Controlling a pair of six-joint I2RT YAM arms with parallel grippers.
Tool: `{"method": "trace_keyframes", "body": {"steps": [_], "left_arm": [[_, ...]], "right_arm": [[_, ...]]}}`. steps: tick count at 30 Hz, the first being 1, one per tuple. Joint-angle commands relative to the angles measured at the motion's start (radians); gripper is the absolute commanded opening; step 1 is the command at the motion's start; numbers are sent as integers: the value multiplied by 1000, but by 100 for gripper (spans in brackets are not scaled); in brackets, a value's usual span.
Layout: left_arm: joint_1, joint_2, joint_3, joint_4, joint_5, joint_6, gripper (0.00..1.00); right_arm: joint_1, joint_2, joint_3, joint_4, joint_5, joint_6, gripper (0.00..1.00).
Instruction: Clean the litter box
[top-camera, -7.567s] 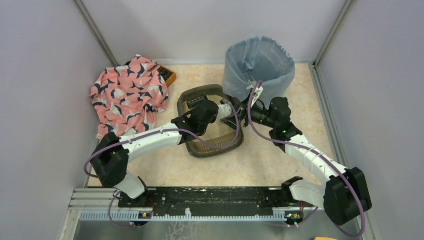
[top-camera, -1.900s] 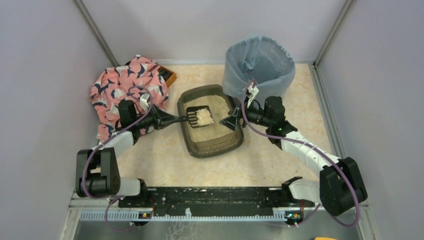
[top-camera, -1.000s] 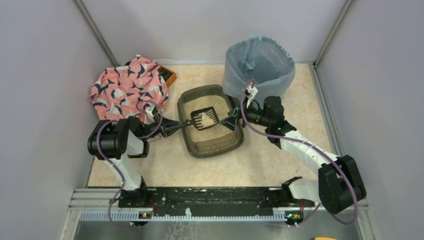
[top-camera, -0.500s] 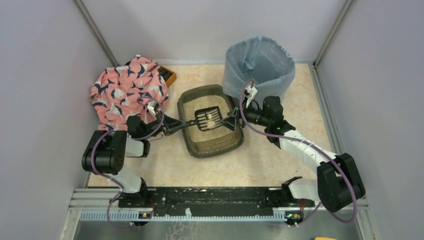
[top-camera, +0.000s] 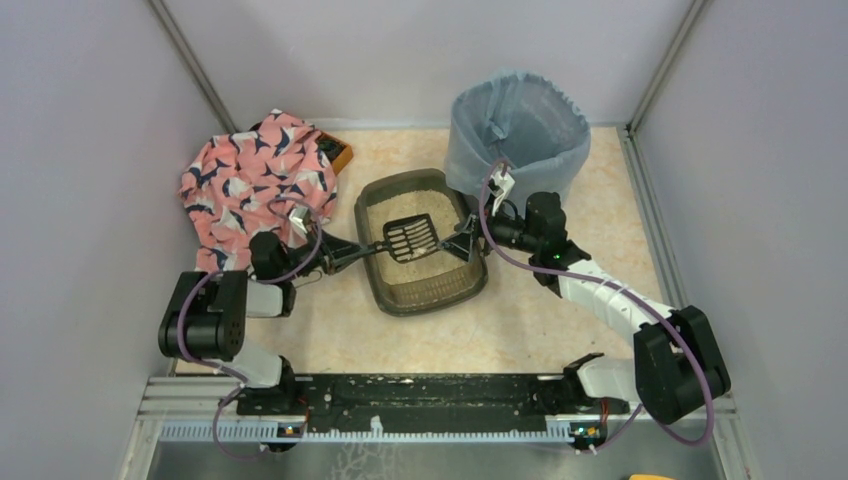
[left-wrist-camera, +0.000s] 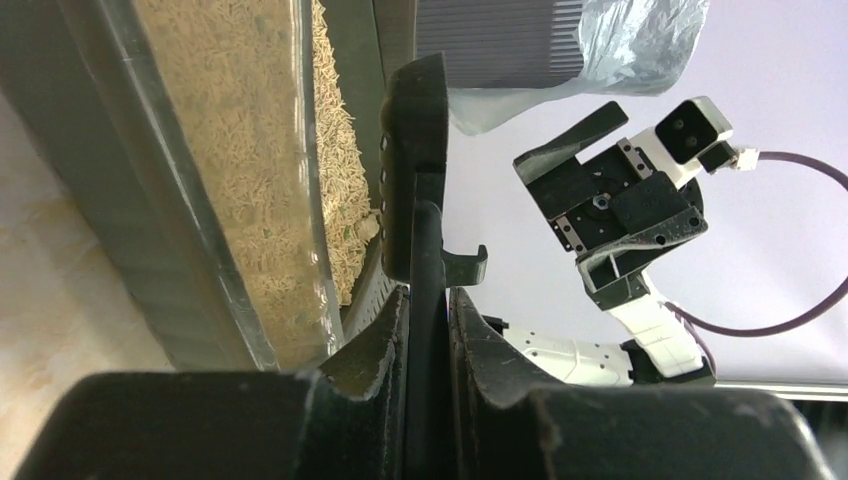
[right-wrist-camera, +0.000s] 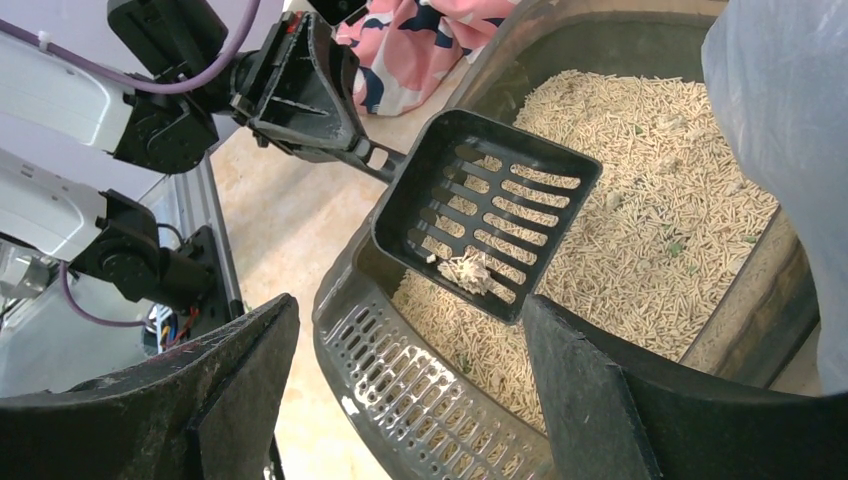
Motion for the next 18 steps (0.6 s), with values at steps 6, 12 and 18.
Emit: {"method": "trace_keyframes", "body": {"steps": [6,12,18], "left_arm": [[-12,7,-53,130,-35,-43,0],[-18,56,-93,260,-21,-93,0],[-9,-50,-5,-25,-15,29,0]], "right_arm": [[7,-6,23,61,-20,6,82],[7,-11,29,62,-31,9,82],[7,-29,23,67,-28,12,82]]}}
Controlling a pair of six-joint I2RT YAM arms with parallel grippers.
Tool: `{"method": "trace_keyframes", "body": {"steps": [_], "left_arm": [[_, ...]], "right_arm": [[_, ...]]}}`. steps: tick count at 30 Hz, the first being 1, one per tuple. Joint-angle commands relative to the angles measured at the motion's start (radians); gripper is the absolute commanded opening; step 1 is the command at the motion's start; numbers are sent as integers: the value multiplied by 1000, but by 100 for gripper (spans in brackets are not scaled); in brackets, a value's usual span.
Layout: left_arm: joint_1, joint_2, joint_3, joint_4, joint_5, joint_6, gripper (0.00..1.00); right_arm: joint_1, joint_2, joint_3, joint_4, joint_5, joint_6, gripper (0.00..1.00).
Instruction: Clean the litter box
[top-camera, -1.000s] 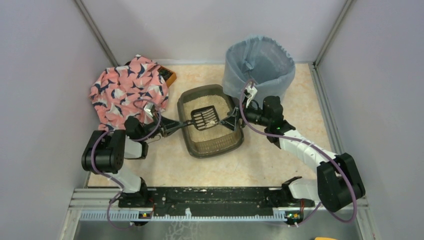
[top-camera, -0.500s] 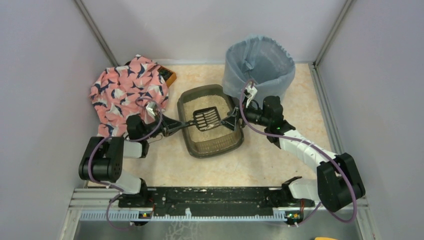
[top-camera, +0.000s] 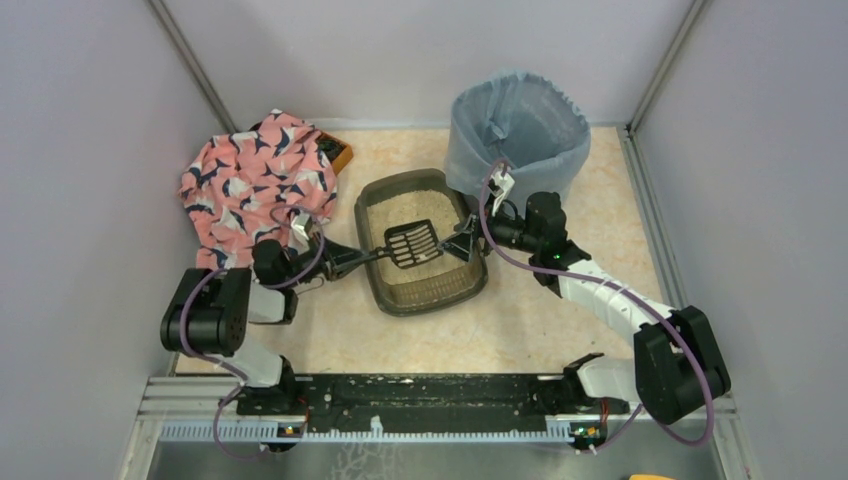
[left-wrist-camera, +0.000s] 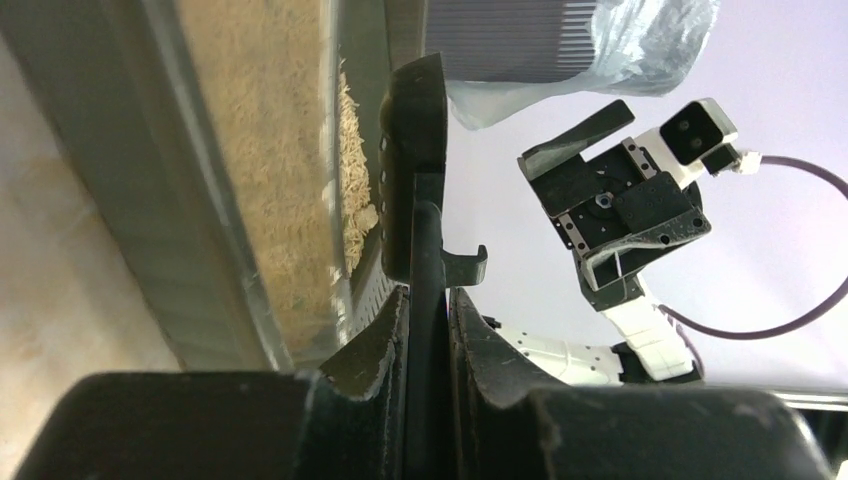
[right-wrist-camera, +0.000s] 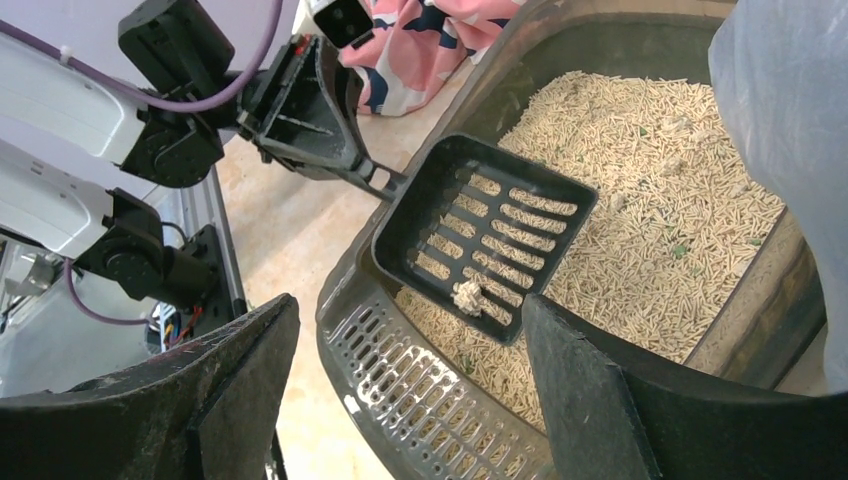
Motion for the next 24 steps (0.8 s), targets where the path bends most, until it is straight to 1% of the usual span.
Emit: {"method": "trace_keyframes", "body": {"steps": [1,6,9,12,19,24], "left_arm": [[5,-103,79,-166,5,101,0],[4,-183,148,-377,-1,190,0],[4,-202,181,-419,-3,178,0],[4,-220,217,-445,-12,128,0],[-5,-283,382,-696,-111,159,0],[-11,-284,475,-768,-156,164,0]], "right_arm": [[7,-24,25,67,-24,12,82],[8,-20,30,72,-35,17,82],[16,-24,39,68,-37,16,82],[39,-39,59,29,-35,-8,82],[63,-141,86,-56,-11,-46,82],[63,-228,128,-131,11,-65,82]]}}
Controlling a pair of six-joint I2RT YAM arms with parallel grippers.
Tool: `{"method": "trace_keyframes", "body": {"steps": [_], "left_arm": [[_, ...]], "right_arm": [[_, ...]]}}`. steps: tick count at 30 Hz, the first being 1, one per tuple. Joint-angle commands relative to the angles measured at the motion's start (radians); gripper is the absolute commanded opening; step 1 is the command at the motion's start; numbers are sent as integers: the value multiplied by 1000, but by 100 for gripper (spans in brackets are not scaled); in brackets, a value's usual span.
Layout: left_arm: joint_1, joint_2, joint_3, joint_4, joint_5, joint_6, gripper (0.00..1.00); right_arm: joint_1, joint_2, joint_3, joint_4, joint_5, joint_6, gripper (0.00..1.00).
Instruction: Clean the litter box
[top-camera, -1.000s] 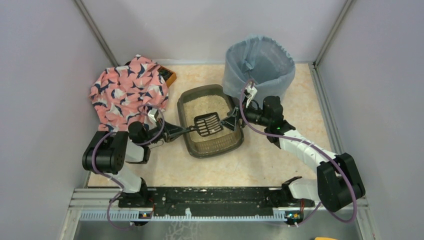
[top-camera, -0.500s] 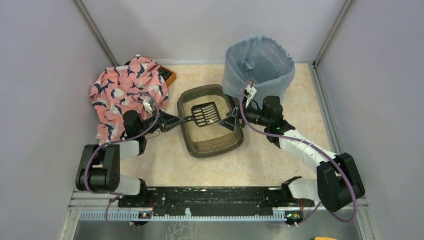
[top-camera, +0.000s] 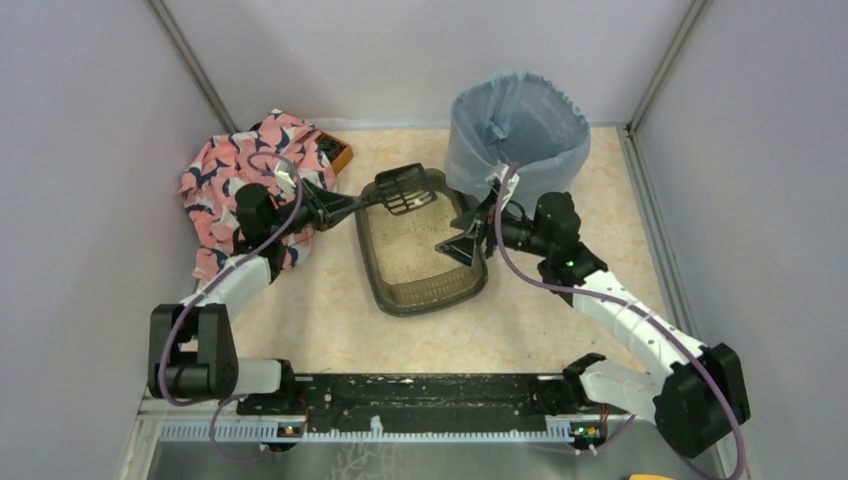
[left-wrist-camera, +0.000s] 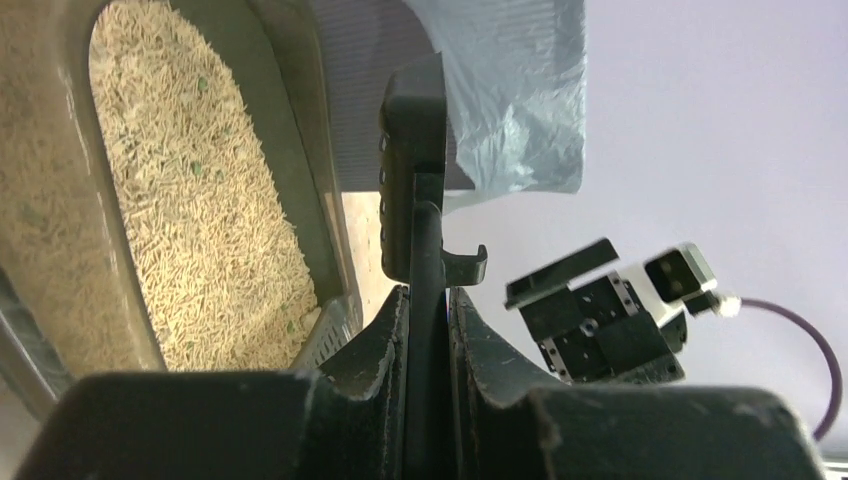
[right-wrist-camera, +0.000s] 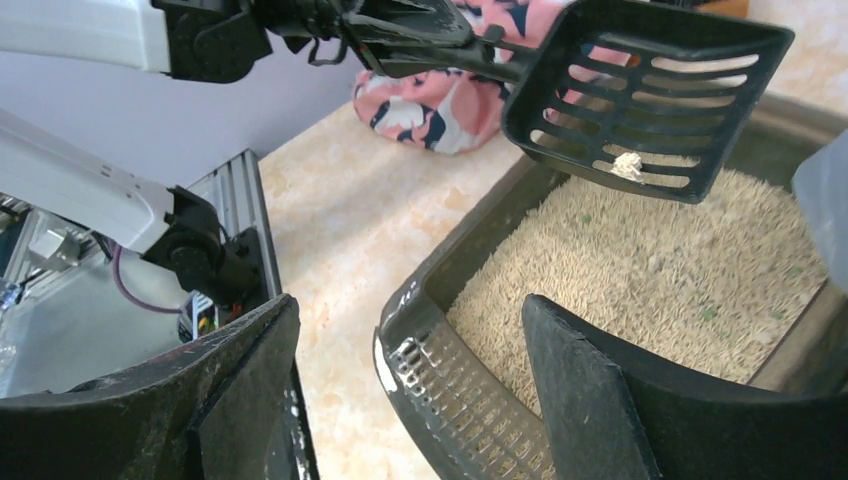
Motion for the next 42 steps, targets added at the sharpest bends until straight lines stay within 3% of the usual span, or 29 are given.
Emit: {"method": "trace_keyframes", "body": {"steps": [1,9,23,32,36,42], "left_arm": [[-10,-22,90,-118,-60,29,0],[-52,18,243,-143,-82,46,0],[-97,175,518,-3,-117,53,0],[-163,340,833,-157,-201,126,0],[-212,443,962,-165,-230,212,0],[-278,591,1135,-246,-182,498,0]], "right_arm": [[4,-103,100,-48,21,-43,82],[4,-211,150,-144,66,-78,83],[4,-267,122,-163,154,-100,83],[4,-286,115,-166,187,-109,82],[3,-297,111,-156,189,-109,82],[4,-355,88,-157,229,-125,82]]}}
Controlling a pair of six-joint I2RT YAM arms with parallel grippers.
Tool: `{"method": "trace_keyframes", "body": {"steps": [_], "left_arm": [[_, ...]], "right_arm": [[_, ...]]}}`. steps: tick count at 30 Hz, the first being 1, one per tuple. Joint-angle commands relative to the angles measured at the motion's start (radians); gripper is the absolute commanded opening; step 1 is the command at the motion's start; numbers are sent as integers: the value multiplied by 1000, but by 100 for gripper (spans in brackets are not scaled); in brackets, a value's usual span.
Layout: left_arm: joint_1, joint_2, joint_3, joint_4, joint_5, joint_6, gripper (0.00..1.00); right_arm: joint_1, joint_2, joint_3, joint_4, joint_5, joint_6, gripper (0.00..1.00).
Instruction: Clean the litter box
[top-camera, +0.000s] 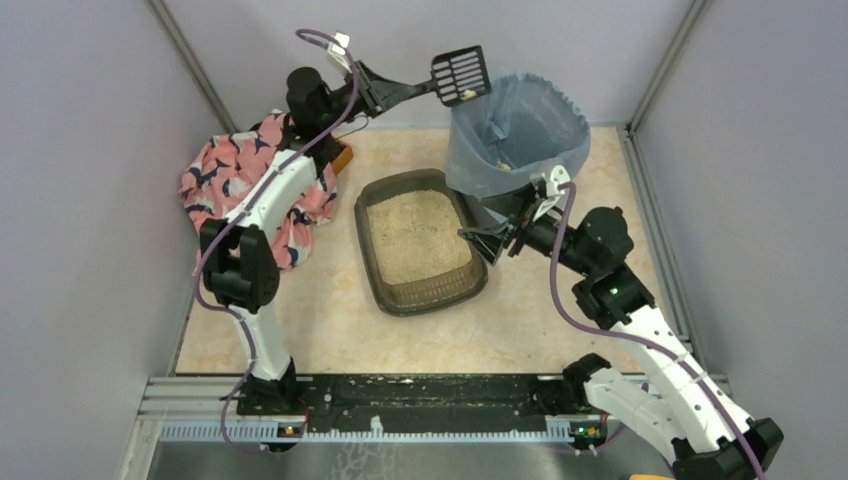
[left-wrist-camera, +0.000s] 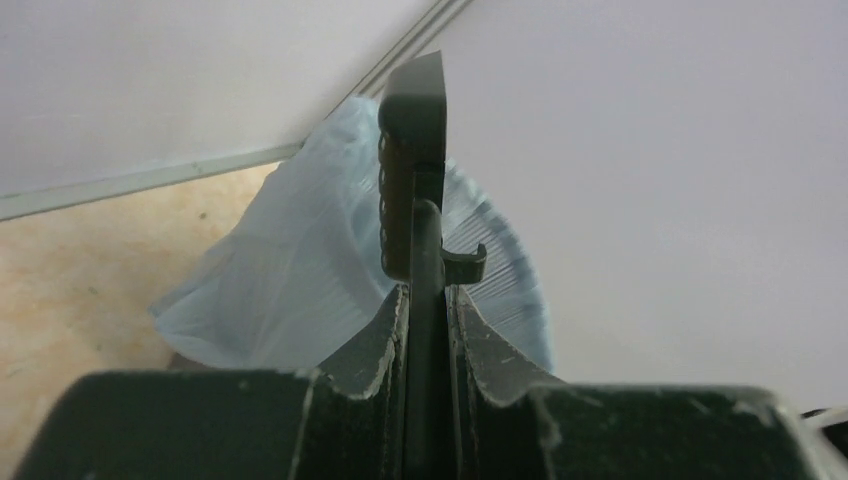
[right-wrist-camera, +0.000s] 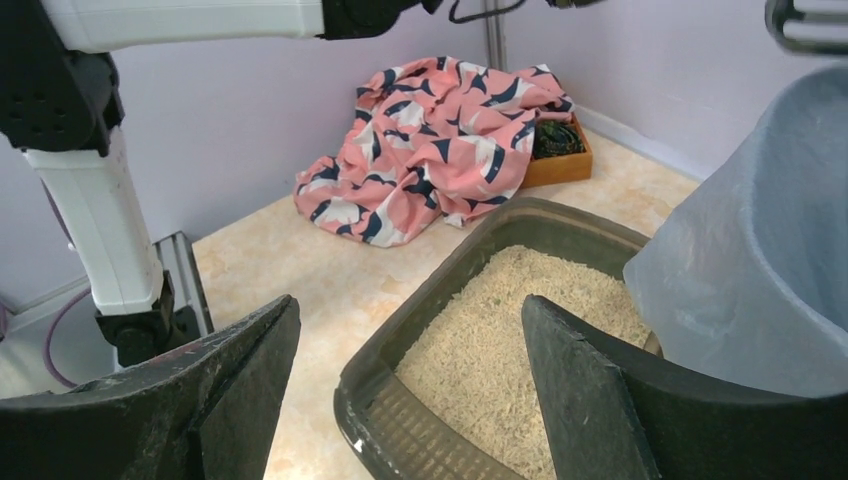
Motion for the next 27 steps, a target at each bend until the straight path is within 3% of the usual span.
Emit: {"method": "trace_keyframes", "body": {"steps": [1,5,9,12,18,27], "left_arm": [[-51,63,82,-64,18,315,0],[-124,28,39,-80,-50,613,0],[-218,-16,15,-144,-157,914,0],[-267,-31,19,-172,-199,1054,0],[-320,-72,-13,-137,-241,1207,0],[-492,-128,-122,-119,-431,1632,0]], "right_arm": [[3,-65,-22,42,45,-28,82],[3,-76,-42,47,102,-26,82],[-1,-107,-81,55,445,53,83],[-18,-134,-109,63,577,86,83],[-51,-142,-139,73,613,127,83],[-76,-162,-175,94,649,144,83]]}}
